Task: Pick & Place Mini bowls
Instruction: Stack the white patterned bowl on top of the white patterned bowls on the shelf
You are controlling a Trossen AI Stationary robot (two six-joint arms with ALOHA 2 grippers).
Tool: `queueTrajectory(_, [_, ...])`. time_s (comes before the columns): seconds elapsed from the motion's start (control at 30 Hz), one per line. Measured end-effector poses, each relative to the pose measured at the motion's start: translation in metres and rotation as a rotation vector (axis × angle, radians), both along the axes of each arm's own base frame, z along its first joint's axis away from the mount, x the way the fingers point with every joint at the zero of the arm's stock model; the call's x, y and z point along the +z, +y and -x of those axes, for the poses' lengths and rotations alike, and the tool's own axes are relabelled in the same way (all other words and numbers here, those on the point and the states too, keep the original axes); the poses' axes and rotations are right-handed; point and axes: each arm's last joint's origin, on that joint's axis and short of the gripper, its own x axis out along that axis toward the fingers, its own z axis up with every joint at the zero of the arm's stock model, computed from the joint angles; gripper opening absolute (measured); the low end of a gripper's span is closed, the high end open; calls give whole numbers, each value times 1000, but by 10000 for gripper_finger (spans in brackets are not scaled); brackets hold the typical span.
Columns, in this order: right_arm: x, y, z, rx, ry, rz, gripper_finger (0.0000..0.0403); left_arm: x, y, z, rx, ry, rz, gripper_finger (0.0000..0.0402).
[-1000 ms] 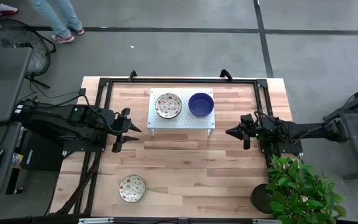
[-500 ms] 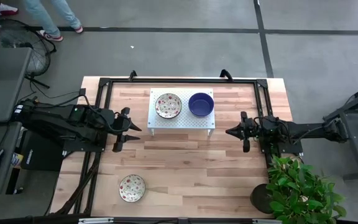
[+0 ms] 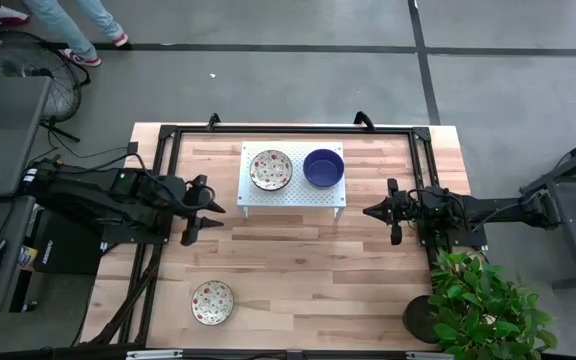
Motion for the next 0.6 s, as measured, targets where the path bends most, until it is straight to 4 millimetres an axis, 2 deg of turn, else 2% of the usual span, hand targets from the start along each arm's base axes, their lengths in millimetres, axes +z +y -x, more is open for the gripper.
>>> queueTrajectory(0.33, [0,0,0,-1,0,0,0,-21,-10,-20,-46,212,172,161])
queueTrajectory(0.6, [0,0,0,-1,0,0,0,-37,-39,-28,27,349,267,161])
